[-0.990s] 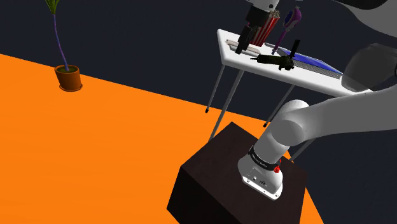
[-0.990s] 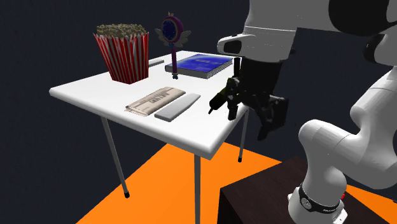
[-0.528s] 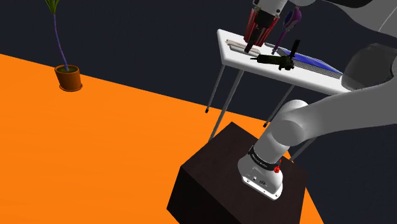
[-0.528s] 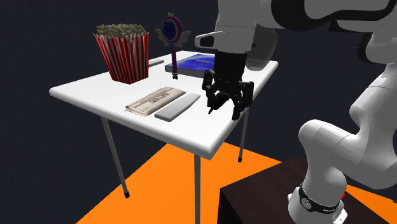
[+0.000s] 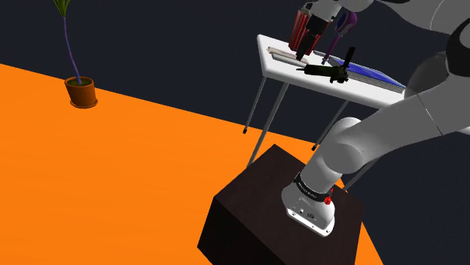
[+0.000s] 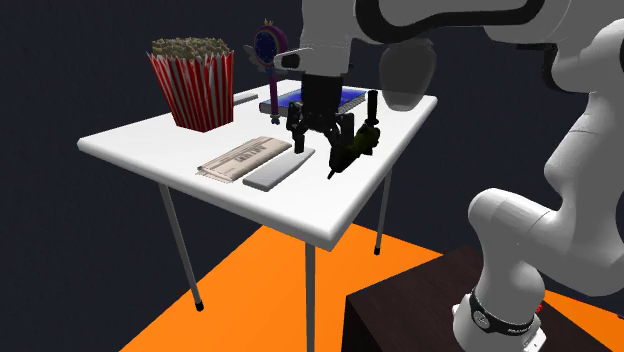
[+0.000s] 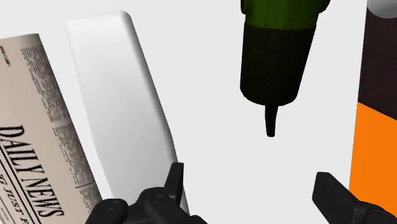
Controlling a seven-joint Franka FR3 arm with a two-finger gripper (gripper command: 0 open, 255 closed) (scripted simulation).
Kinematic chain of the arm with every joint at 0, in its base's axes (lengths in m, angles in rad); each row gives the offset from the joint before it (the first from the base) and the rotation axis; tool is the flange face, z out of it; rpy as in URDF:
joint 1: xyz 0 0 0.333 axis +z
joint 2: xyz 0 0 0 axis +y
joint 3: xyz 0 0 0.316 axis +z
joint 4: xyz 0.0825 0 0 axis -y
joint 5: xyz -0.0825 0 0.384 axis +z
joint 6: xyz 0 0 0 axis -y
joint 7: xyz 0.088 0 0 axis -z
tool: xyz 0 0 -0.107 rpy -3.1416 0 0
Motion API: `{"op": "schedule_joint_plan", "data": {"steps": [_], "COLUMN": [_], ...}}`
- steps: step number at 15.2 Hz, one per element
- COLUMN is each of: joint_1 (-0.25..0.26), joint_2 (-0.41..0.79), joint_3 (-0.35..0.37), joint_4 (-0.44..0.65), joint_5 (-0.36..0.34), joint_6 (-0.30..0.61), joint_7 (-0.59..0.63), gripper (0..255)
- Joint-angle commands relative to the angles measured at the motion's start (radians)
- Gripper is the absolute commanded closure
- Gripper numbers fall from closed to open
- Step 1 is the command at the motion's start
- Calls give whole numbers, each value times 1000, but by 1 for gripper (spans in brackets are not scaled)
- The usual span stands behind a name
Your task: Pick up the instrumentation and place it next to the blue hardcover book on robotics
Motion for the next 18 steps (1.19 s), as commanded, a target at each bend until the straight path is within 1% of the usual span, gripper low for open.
{"op": "schedule_joint_plan", "data": {"steps": [1,3,6,13,18], "joint_1": [29,60,106,101,101], "joint_2": [72,147,275,266,266], "joint_3": [-75,-154,-278,-275,-275], "joint_4": [79,148,256,154,146], "joint_5": [22,57,139,132,132], "joint_6": [-3,-1,-6,89,96], "joint_7": [-97,-193,-342,-336,-336], "gripper": [0,0,0,0,0]}}
